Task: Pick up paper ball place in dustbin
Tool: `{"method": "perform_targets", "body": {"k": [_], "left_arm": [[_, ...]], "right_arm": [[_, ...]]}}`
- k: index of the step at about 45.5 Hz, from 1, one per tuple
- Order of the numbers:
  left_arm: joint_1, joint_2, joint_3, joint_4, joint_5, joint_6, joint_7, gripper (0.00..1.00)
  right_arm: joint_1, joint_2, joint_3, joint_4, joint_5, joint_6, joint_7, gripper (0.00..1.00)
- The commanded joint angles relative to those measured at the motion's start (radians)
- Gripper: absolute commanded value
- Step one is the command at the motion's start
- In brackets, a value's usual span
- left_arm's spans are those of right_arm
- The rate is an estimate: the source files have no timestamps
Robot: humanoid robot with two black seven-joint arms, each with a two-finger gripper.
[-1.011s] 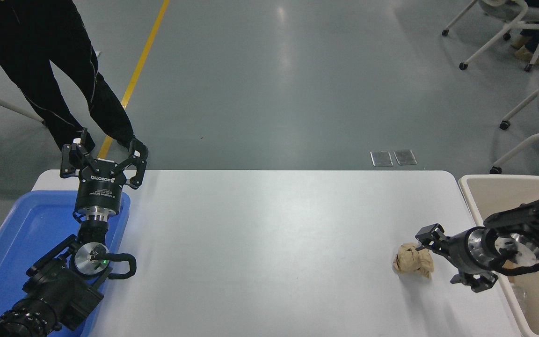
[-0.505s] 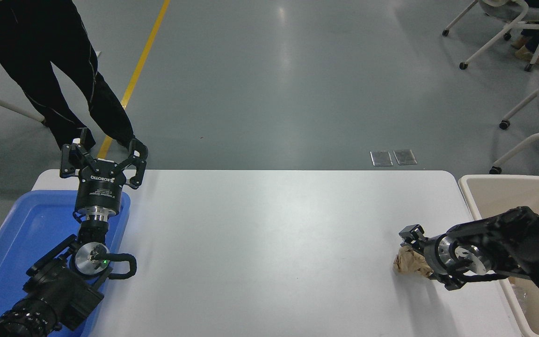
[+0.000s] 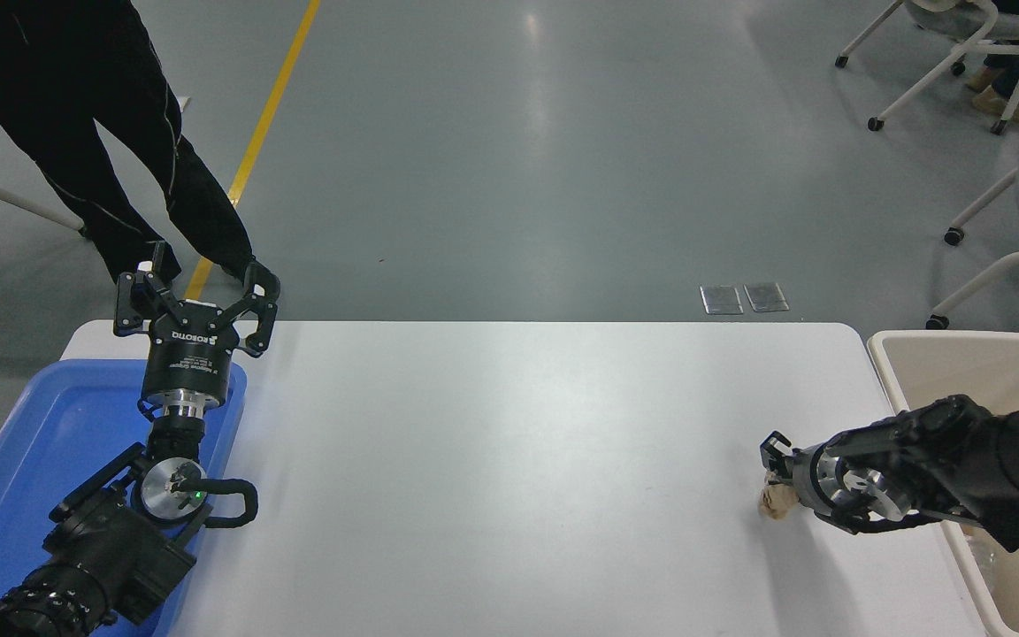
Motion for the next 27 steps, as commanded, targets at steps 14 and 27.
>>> {"method": "perform_targets", "body": {"k": [14, 27], "left_arm": [[0.000, 0.000, 0.000, 0.000, 0.000, 0.000, 0.001, 0.99], [0.000, 0.000, 0.000, 0.000, 0.000, 0.000, -0.001, 0.99]], "right_arm": [[0.808, -0.292, -0.318, 0.553, -0.354, 0.362, 0.050, 0.00], [1.373, -0.303, -0.381, 0.612, -0.354, 0.875, 0.087, 0.00]]}}
